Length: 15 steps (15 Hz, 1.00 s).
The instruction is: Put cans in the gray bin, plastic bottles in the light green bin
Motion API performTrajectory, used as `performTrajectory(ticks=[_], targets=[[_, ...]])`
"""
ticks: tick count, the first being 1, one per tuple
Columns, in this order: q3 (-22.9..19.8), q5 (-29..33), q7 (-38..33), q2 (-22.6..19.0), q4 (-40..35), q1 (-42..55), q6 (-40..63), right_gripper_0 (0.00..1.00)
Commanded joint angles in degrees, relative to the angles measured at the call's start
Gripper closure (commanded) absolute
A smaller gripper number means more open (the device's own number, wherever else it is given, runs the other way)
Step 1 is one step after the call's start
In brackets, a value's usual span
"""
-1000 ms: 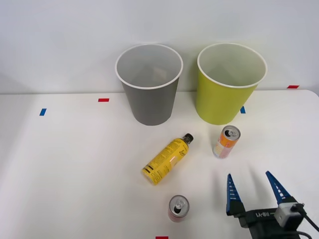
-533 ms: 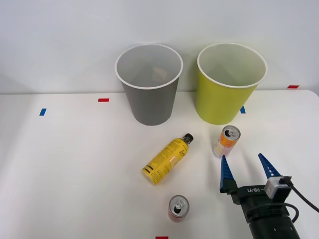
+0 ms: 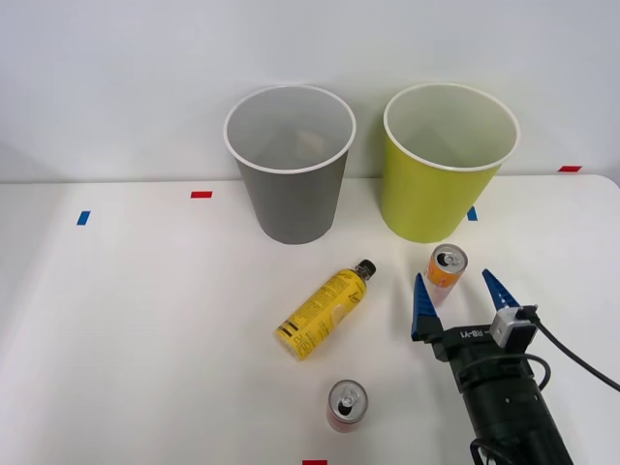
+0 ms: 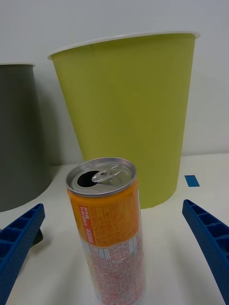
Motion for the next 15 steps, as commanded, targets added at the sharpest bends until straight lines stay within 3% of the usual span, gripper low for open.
performTrajectory(ticks=[1,12,13,15], targets=[[0.0,0.3,0.0,0.3,0.1,-2.0,2.6,0.0],[0.0,0.8,1.4,1.5,0.0,-4.0,7.1,0.0],[-0.1,0.8,1.6,1.6,0.1,-4.1,7.3,0.08],[-0.1,0.8,1.6,2.0,0.1,-4.1,7.3,0.84]])
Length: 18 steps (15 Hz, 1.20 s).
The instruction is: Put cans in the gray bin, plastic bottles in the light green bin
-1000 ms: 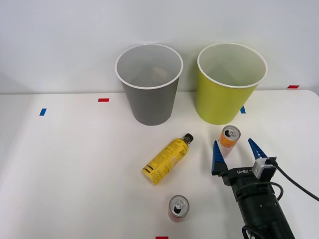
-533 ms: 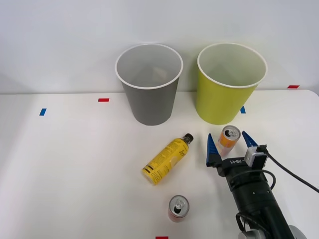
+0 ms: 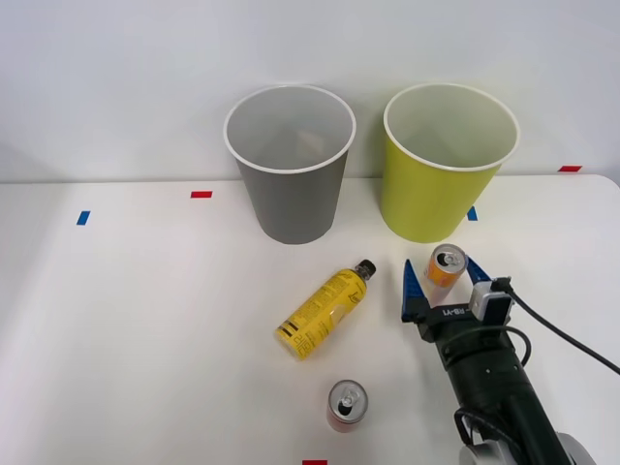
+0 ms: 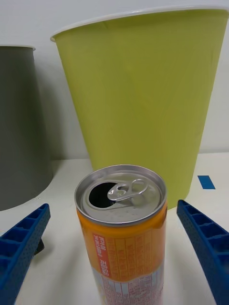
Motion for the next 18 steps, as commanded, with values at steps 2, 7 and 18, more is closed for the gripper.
performTrajectory(ticks=[2,7,18], targets=[[-0.1,-0.2,0.1,0.6,-0.1,-0.4,0.1,0.92],[-0.2,0.0,0.1,1.3,-0.1,-0.5,0.1,0.94],[3.1,-0.9,-2.2,-5.3,-8.0,1.0,-1.0,0.98]])
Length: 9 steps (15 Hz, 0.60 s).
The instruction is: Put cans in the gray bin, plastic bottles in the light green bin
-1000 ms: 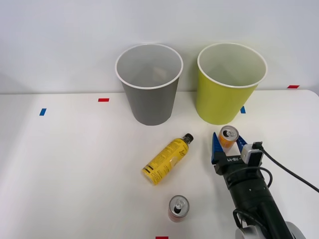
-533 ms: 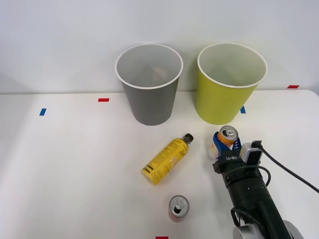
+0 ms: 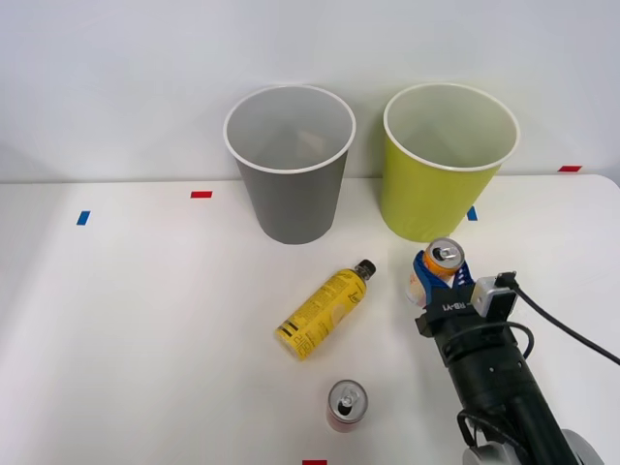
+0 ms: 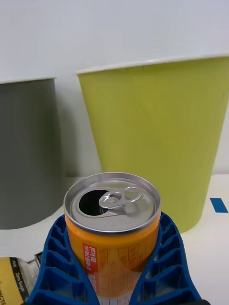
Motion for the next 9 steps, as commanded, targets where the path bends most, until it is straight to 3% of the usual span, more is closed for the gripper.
performTrajectory(ticks=[1,7,9], targets=[[1.5,-0.9,-1.9,-4.2,-5.0,-0.1,0.5,0.99],[2.9,-1.3,-12.6,-10.9,-18.7,-2.2,12.1,0.99],[2.9,-1.4,-15.6,-11.5,-19.8,-5.4,13.8,1.0]])
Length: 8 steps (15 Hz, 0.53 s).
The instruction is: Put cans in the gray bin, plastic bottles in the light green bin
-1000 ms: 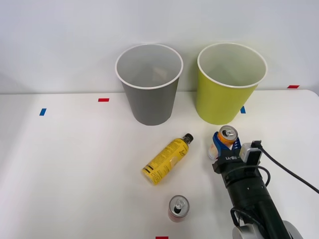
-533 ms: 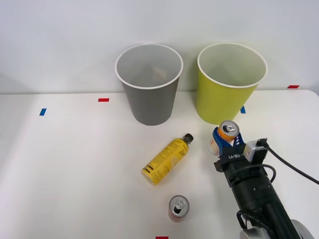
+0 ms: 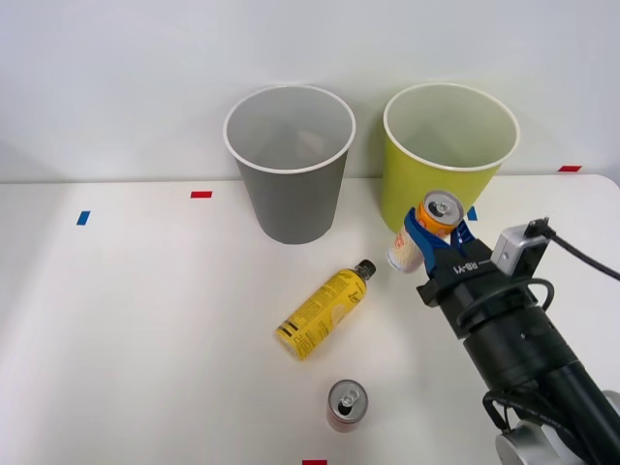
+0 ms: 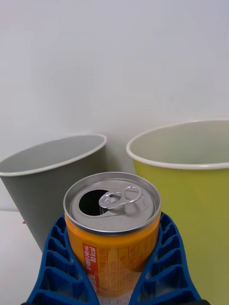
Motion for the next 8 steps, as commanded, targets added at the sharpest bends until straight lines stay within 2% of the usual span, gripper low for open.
performTrajectory(ticks=[1,5,8], targets=[[0.1,-0.2,-4.6,-1.0,-1.4,-4.9,1.9,1.0],[0.1,-0.5,-7.9,-0.5,-1.5,-11.9,2.9,1.0],[0.4,-1.3,-8.6,1.3,-1.4,-18.5,8.7,1.0]])
